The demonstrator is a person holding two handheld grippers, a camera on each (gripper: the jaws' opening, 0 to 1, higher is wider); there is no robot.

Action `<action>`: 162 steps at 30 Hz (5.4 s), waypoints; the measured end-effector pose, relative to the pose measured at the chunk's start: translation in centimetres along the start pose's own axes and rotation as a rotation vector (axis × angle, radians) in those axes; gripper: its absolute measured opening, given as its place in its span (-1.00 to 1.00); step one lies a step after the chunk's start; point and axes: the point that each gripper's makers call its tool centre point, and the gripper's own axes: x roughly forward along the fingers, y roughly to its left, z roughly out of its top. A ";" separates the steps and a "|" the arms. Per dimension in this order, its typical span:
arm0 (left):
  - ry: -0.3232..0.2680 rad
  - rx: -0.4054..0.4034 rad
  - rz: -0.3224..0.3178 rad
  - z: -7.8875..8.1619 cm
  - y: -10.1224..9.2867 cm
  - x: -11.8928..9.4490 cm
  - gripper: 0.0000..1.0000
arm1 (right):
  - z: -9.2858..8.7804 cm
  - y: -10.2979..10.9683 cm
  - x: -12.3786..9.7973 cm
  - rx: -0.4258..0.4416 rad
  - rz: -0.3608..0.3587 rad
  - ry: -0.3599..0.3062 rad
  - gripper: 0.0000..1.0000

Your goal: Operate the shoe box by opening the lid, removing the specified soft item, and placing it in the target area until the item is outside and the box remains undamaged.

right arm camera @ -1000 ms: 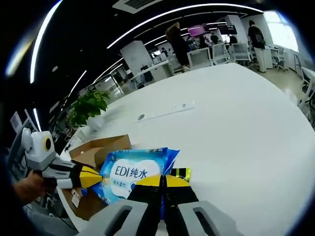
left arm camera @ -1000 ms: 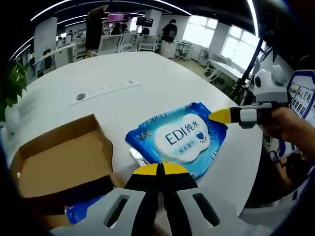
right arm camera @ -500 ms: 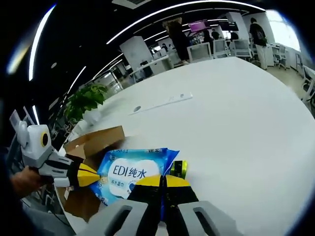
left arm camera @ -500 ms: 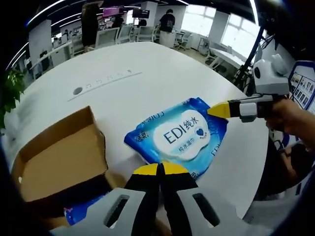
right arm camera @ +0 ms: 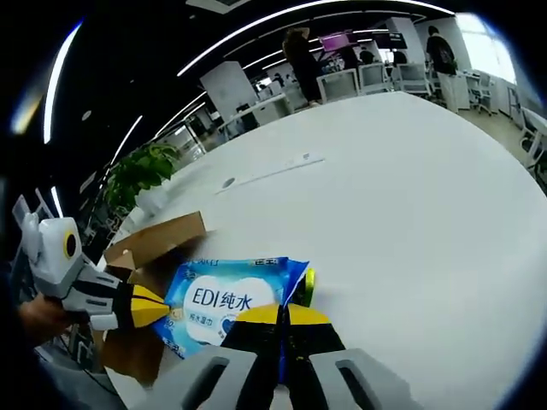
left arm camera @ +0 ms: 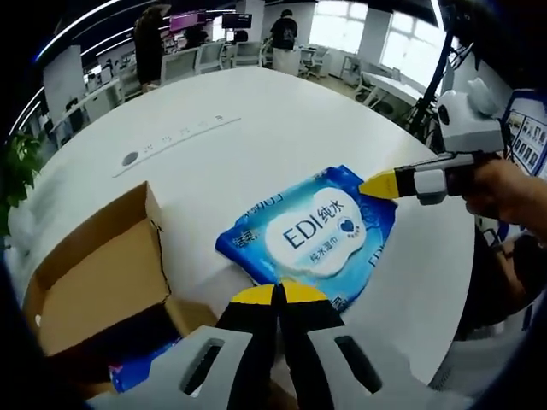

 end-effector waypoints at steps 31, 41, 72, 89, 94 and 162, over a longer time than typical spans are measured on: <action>-0.163 -0.023 0.013 1.4 0.4 -4.0 -0.66 | 1.6 1.7 -2.1 -0.138 0.020 -0.100 -0.56; -0.198 -0.048 -0.017 2.7 1.1 -7.1 -0.56 | 1.3 4.6 -2.8 -0.274 0.078 -0.084 -0.36; -0.280 0.046 -0.196 1.2 3.2 -15.8 -0.33 | 3.0 19.3 -4.0 -0.593 0.378 -0.090 -0.26; -0.162 0.159 -0.215 -3.1 5.7 -14.5 -0.26 | 1.5 23.5 -1.0 -0.737 0.459 -0.022 -0.26; -0.111 0.187 -0.241 -4.1 5.6 -13.3 -0.25 | 0.3 24.1 0.4 -0.792 0.470 0.023 -0.30; 0.001 0.232 -0.128 -4.3 6.2 -16.0 -1.00 | 1.1 29.4 4.0 -0.911 0.422 0.012 -1.00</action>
